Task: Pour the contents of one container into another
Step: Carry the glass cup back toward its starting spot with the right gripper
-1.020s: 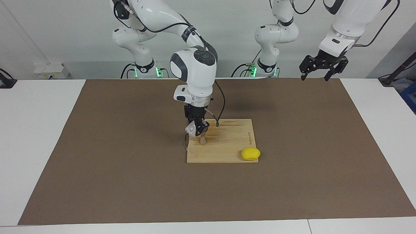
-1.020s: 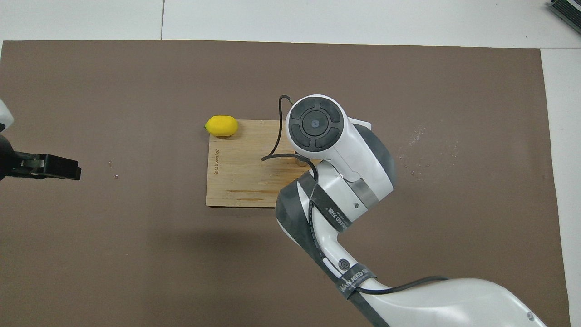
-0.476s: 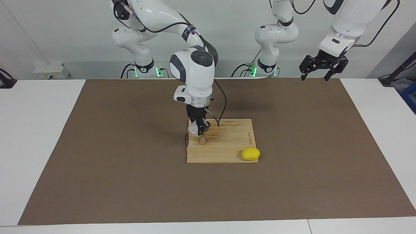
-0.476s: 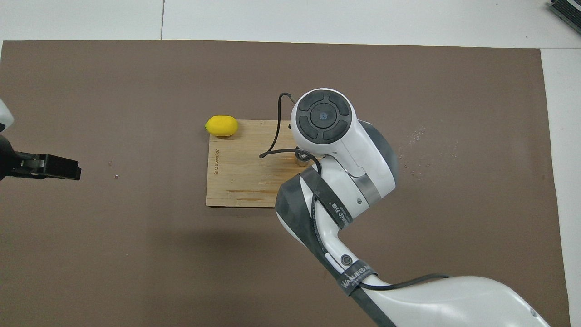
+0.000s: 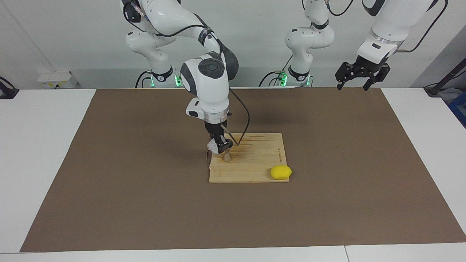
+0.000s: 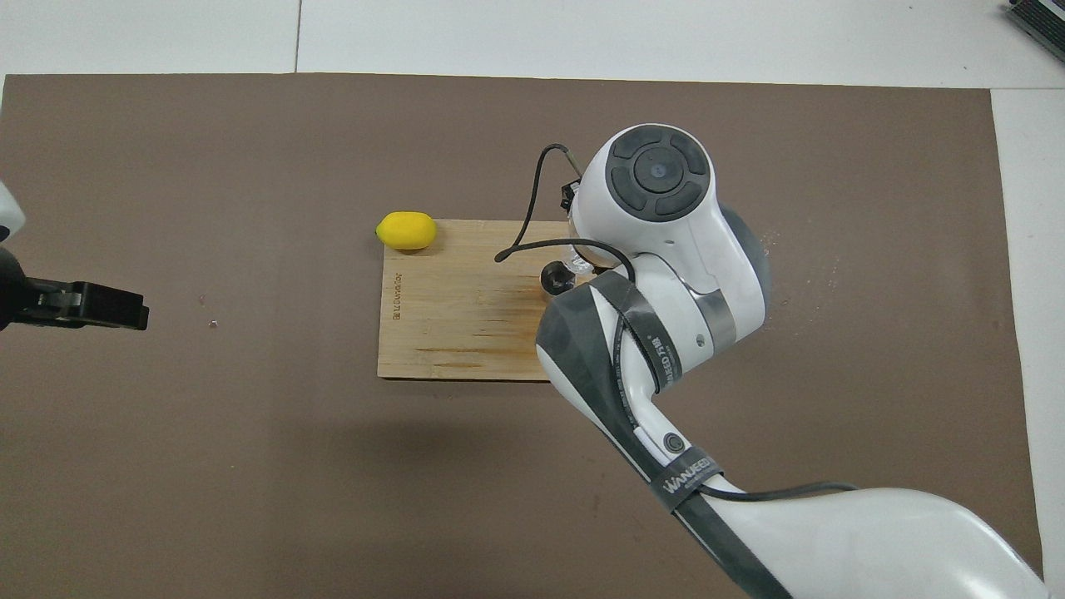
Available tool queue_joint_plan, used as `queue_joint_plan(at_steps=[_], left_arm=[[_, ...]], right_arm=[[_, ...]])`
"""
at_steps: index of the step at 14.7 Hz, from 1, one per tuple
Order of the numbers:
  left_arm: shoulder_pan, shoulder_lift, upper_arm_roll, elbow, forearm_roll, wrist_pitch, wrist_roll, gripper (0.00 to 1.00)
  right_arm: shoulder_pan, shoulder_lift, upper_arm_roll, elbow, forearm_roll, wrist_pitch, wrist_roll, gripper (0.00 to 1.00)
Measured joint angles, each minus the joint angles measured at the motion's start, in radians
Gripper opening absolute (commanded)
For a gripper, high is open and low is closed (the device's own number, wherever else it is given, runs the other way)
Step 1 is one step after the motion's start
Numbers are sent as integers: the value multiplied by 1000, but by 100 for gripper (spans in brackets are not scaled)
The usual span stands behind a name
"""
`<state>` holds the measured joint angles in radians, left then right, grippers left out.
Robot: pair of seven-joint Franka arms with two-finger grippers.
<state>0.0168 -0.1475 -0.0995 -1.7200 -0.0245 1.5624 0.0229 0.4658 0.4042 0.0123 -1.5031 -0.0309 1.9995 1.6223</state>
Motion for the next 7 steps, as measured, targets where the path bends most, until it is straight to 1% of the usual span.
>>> queue_joint_plan(at_steps=[2,4,7], left_arm=[[0,0,0,0,0,0,0,100],[0,0,0,0,0,0,0,100],[0,0,0,0,0,0,0,100]], right_arm=[[-18,0,0,3,30,0,0,15],[-38,0,0,3,103,0,-7,15],[-93,1,-2,-3,203,-3,-68,14]])
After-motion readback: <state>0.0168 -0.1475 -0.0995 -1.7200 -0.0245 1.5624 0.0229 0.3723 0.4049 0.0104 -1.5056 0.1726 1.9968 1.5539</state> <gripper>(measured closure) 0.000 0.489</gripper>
